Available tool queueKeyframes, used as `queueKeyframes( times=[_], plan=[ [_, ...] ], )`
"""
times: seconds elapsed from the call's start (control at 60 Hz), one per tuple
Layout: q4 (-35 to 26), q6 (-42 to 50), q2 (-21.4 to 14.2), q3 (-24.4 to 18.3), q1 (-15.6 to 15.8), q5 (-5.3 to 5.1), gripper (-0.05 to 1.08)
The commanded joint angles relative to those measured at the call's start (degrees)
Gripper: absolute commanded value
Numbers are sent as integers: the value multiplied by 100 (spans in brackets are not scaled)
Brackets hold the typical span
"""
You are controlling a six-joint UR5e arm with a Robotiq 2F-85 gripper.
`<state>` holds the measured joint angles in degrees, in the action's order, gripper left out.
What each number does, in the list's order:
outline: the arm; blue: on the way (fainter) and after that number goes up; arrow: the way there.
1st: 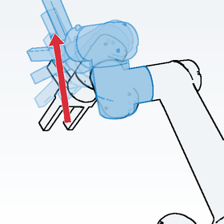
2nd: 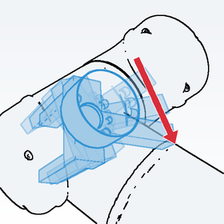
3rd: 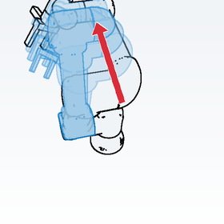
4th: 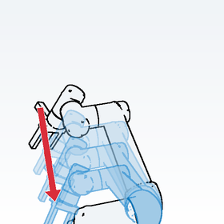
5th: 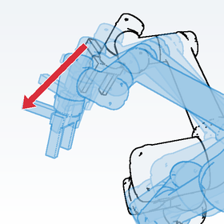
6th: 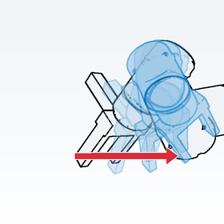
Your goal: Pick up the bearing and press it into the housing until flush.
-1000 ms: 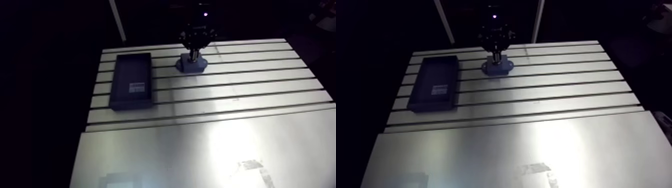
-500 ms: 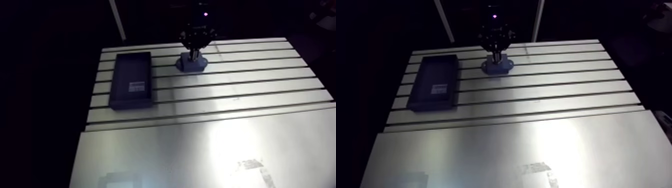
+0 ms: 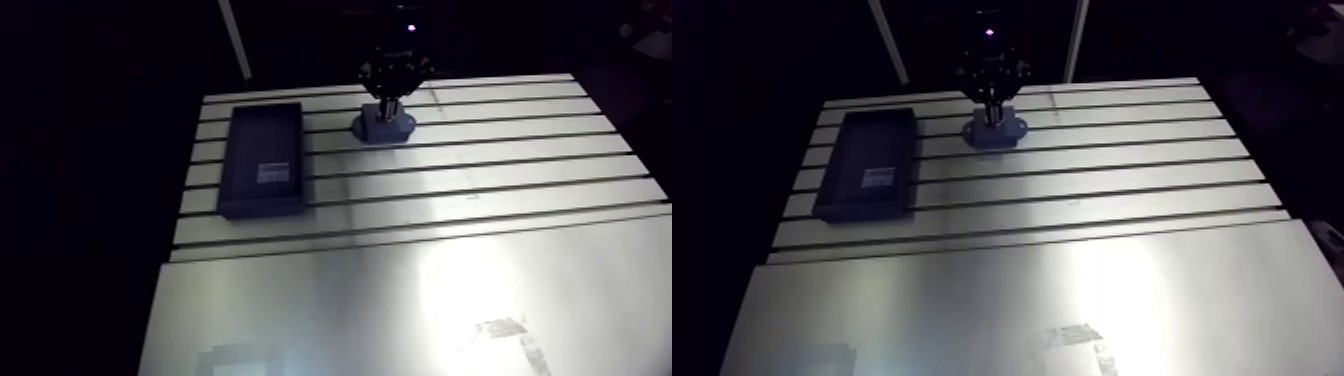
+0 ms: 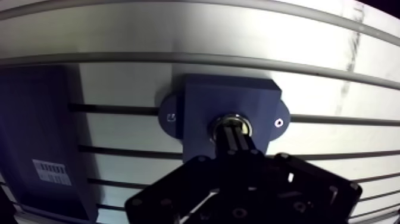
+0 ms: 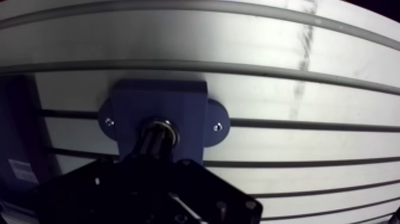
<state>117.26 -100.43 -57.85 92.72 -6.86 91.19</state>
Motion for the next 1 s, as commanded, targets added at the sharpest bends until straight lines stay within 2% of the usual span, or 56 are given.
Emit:
queueKeyframes(
  times=[0.017,1.0],
  plan=[
    [-4,-16,7,-4,0,-1,108],
    [3,-16,60,5,0,-1,108]
  ],
)
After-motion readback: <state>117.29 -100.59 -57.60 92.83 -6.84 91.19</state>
